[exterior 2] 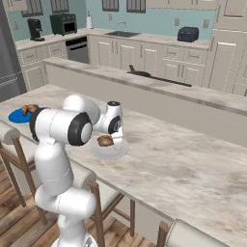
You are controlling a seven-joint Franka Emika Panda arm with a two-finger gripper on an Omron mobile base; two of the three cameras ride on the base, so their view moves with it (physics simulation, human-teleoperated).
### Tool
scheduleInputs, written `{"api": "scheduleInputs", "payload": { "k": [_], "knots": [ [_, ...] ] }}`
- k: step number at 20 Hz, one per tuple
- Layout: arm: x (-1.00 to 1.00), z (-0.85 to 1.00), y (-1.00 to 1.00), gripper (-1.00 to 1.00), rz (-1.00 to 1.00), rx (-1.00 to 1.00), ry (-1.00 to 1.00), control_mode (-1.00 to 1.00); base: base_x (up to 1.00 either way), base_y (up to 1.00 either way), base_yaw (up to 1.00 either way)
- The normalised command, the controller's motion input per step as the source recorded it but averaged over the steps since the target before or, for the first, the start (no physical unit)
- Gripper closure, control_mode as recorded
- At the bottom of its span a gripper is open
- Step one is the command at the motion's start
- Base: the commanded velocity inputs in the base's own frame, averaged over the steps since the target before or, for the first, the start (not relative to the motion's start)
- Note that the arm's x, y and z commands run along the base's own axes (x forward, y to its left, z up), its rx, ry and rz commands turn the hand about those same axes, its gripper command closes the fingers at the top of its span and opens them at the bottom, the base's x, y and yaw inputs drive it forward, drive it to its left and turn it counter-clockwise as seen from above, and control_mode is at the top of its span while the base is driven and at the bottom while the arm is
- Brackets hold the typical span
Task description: Take the chicken drumsticks from the pan and place one on each plate on the dining counter.
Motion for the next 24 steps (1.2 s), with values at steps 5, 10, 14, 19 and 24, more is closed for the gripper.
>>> {"api": "scheduleInputs", "payload": {
  "k": [5, 10, 14, 19, 24],
  "knots": [
    [0.05, -0.14, 0.0, 1.0, 0.0, 0.0, 0.0, -1.0, 0.0, 0.0, 0.0],
    [0.06, -0.11, 0.01, 1.0, 0.0, 0.0, 0.0, -1.0, 0.0, 0.0, 0.0],
    [0.04, -0.04, 0.02, -1.0, 0.0, 0.0, 0.0, -1.0, 0.0, 0.0, 0.0],
    [0.0, 0.02, 0.0, -1.0, 0.0, 0.0, 0.0, -1.0, 0.0, 0.0, 0.0],
    [0.0, 0.14, 0.0, -1.0, 0.0, 0.0, 0.0, -1.0, 0.0, 0.0, 0.0]
  ]
}}
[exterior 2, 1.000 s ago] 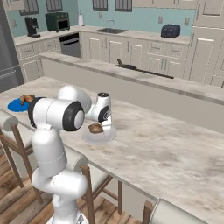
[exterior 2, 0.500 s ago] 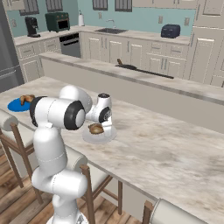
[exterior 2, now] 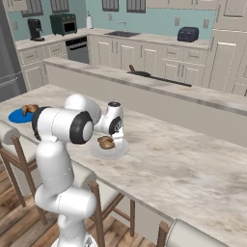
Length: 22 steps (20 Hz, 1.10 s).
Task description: Take the chicken drumsticks from the pan and place one on each plate on the dining counter.
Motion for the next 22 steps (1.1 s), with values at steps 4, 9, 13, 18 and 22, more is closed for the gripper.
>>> {"api": "scheduleInputs", "payload": {
  "k": [4, 9, 13, 18, 22],
  "knots": [
    [-0.03, 0.35, -0.08, -1.0, 0.0, 0.0, 0.0, -1.0, 0.0, 0.0, 0.0],
    [-0.42, 0.5, -0.12, -1.0, 0.02, -0.01, -0.02, -1.0, 0.0, 0.0, 0.0],
    [-0.78, 0.47, -0.04, -1.0, 0.13, 0.0, -0.09, -1.0, 0.0, 0.0, 0.0],
    [-0.94, 0.33, 0.06, -1.0, 0.4, -0.09, -0.09, -1.0, 0.0, 0.0, 0.0],
    [-0.92, 0.31, 0.1, -1.0, 0.46, -0.15, -0.11, -1.0, 0.0, 0.0, 0.0]
  ]
}}
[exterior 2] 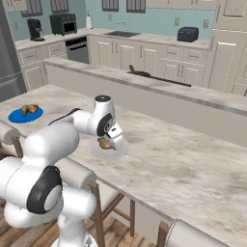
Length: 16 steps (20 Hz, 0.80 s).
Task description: Take the chicken drumsticks from the pan and place one on each plate on the dining counter.
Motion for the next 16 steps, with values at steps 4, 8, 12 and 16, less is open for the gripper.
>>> {"api": "scheduleInputs", "payload": {
  "k": [4, 8, 12, 16],
  "knots": [
    [-0.9, 0.35, 0.17, -1.0, 0.36, -0.13, -0.24, -1.0, 0.0, 0.0, 0.0],
    [-0.91, 0.33, 0.14, -1.0, 0.19, 0.0, -0.28, -1.0, 0.0, 0.0, 0.0],
    [-0.9, 0.23, 0.18, -1.0, 0.11, -0.02, -0.34, -1.0, 0.0, 0.0, 0.0],
    [-0.75, 0.36, 0.2, -1.0, 0.15, -0.2, -0.43, -1.0, 0.0, 0.0, 0.0]
  ]
}}
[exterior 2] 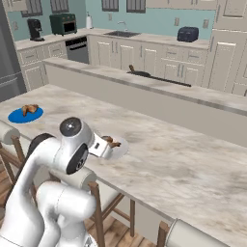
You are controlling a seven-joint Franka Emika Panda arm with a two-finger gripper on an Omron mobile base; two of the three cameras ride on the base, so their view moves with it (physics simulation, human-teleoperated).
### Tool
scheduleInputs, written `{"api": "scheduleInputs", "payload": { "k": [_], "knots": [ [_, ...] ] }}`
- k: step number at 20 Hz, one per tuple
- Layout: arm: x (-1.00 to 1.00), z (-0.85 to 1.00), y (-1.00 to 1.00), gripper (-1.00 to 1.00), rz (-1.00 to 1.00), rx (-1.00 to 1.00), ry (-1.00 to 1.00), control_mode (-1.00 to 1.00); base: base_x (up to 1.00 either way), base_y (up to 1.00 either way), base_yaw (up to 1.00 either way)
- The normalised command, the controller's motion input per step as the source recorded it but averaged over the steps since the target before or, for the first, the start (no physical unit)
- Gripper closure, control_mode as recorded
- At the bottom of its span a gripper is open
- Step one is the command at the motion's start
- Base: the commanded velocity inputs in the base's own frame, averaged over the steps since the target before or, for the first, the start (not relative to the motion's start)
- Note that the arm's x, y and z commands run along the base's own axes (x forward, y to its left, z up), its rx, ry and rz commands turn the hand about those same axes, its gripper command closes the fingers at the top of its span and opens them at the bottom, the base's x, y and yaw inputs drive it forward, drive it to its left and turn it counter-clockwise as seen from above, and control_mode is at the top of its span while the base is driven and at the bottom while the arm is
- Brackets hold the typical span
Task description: Take the chicken drumsticks from the pan and place one on each plate on the dining counter.
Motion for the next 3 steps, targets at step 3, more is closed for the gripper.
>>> {"api": "scheduleInputs", "payload": {
  "k": [3],
  "knots": [
    [-0.6, 0.58, 0.04, -1.0, 0.11, -0.27, -0.15, -1.0, 0.0, 0.0, 0.0]
  ]
}}
